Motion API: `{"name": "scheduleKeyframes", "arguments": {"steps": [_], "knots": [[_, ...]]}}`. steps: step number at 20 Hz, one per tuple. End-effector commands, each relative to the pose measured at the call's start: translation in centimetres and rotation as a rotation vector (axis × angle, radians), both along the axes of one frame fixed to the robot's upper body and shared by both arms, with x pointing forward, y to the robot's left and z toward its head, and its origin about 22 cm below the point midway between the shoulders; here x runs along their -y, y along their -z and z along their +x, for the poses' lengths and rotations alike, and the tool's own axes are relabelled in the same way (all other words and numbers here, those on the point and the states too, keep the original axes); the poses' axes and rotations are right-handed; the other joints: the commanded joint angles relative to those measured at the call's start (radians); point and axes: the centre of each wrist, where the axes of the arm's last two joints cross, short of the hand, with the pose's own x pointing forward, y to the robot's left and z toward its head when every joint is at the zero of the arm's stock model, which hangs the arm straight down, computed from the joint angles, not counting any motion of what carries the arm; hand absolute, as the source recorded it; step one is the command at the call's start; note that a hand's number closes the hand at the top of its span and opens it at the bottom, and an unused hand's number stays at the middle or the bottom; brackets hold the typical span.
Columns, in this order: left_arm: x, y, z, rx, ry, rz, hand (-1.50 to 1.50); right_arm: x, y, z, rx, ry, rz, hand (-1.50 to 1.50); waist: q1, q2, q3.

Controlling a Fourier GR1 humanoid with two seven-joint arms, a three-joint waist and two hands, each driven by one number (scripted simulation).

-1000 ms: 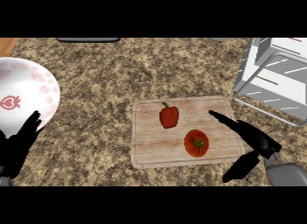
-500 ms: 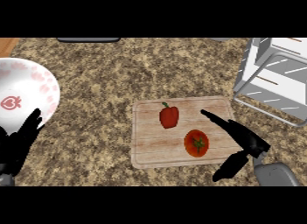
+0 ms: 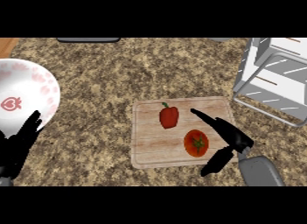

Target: Pick the tomato from the cutting board and place it in the tiered basket

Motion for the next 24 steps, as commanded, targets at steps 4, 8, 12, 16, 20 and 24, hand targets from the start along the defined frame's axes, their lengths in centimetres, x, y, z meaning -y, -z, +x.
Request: {"name": "scheduleKeyframes", "arguments": {"steps": [4,8,12,16,20,24], "knots": [[-1.7,-0.8,0.7,0.001,0.009,-0.006,0.00,-2.9,1.9,-0.3,-0.015,-0.023,0.001,-1.50,0.001,0.004,0.003],[-1.9,-1.1,-0.6,-0.004,0.014,-0.007,0.00,-4.1,2.4,-1.5,0.090,-0.123,0.002,1.50,0.005,0.002,0.003],[-0.4,0.6,1.2,0.016,0.007,0.002,0.00,-3.4,2.2,-0.5,0.123,-0.056,0.070,1.50,0.000,0.004,0.003],[-0.1,1.1,-1.2,-0.005,0.004,-0.002,0.00,-3.8,1.1,-2.7,0.155,0.027,0.129,1.50,-0.001,0.002,0.003],[-1.9,0.1,0.8,0.007,-0.011,-0.013,0.00,0.5,-0.5,-1.7,0.200,0.096,0.124,1.50,-0.005,0.003,0.002],[0.8,0.7,0.6,-0.006,0.008,-0.005,0.00,-4.7,-2.8,0.0,0.236,0.321,-0.085,1.50,0.009,0.001,0.001]]}}
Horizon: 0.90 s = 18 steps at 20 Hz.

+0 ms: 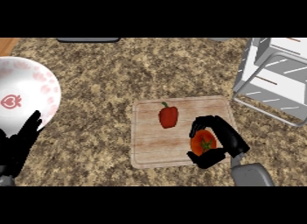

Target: Pick the tomato from the cutting board and place it in the tiered basket

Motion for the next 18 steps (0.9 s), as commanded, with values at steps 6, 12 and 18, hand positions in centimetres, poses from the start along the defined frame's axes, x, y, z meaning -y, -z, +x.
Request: {"name": "scheduleKeyframes", "arguments": {"steps": [6,12,18], "knots": [[-0.2,-0.9,0.7,0.004,0.034,0.027,0.00,-5.7,-6.0,4.5,0.111,0.540,-0.490,1.50,0.043,-0.007,-0.014],[1.1,-0.5,1.1,-0.008,0.050,0.019,0.00,-11.1,-12.7,6.0,0.300,0.856,-0.637,1.50,0.042,-0.012,-0.007],[1.0,-0.6,1.6,0.010,0.051,0.002,0.00,-16.2,-18.8,6.8,0.411,1.041,-0.648,1.50,0.043,0.002,-0.001]]}}
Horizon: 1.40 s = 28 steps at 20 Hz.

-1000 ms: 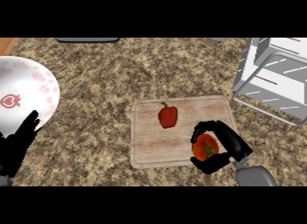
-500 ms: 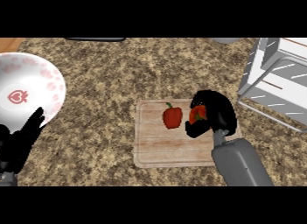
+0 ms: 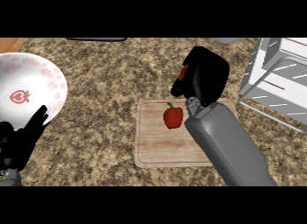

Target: Pick the tomato from the cutting board and place it in the tiered basket

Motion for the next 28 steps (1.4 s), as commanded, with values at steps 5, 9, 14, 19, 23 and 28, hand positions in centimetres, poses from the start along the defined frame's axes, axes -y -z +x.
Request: {"name": "scheduleKeyframes", "arguments": {"steps": [5,9,14,19,23,28], "knots": [[-1.2,0.6,-0.6,-0.006,-0.013,-0.005,0.00,-3.3,-6.7,0.7,0.121,0.157,0.062,1.50,-0.019,0.005,0.004],[-1.4,0.1,-0.7,-0.008,-0.010,-0.001,0.00,-1.8,-7.9,3.0,0.175,0.190,0.069,1.50,-0.024,0.007,0.004],[-1.2,0.7,-1.7,0.003,-0.034,0.002,0.00,3.5,-8.4,6.7,0.216,0.206,0.053,1.50,-0.022,0.009,0.005],[-0.4,1.3,-2.9,0.005,-0.041,0.013,0.00,10.3,-6.1,9.2,0.238,0.223,0.010,1.50,-0.023,0.010,0.005],[-0.3,0.1,-0.4,0.012,-0.017,-0.016,0.00,12.2,-7.5,9.8,0.390,0.174,0.199,1.50,-0.019,0.019,0.007],[-0.1,-0.9,0.7,0.013,-0.024,-0.006,0.00,17.7,-8.4,11.7,0.393,0.147,0.214,1.50,-0.013,0.019,0.006]]}}
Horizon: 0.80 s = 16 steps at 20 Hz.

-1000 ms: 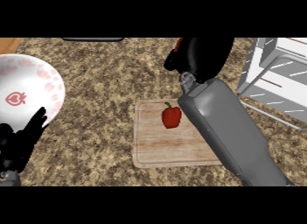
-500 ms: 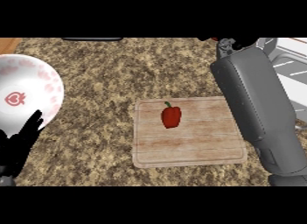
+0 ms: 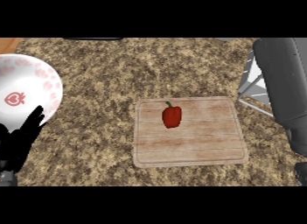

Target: Pick the tomato from the cutting board and place it in the tiered basket

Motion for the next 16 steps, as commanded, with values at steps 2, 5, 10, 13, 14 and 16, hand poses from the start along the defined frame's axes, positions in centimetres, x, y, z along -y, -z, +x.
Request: {"name": "scheduleKeyframes", "arguments": {"steps": [2,5,10,13,14,16], "knots": [[-0.2,-1.1,-1.0,-0.001,0.029,0.006,0.00,4.1,0.3,1.3,0.060,-0.004,0.056,1.50,0.011,0.000,0.000],[0.0,-0.6,1.0,-0.013,-0.003,0.011,0.00,5.8,-0.6,1.6,0.056,-0.036,0.045,1.50,-0.004,-0.001,-0.001],[-0.2,0.0,-0.5,-0.006,0.001,0.008,0.00,10.5,1.6,1.3,-0.233,0.121,-0.415,1.50,0.004,0.007,-0.008],[-0.5,-0.2,-0.2,-0.012,0.001,0.023,0.00,11.8,-0.9,1.2,-0.302,0.153,-0.513,1.50,0.012,0.008,-0.004],[1.5,0.2,-0.3,-0.003,0.023,-0.001,0.00,11.1,-1.3,1.5,-0.311,0.149,-0.529,1.50,0.018,0.004,-0.002],[0.3,-0.4,0.2,-0.006,0.024,0.002,0.00,12.4,-2.2,1.3,-0.382,0.125,-0.609,1.50,0.018,0.007,-0.002]]}}
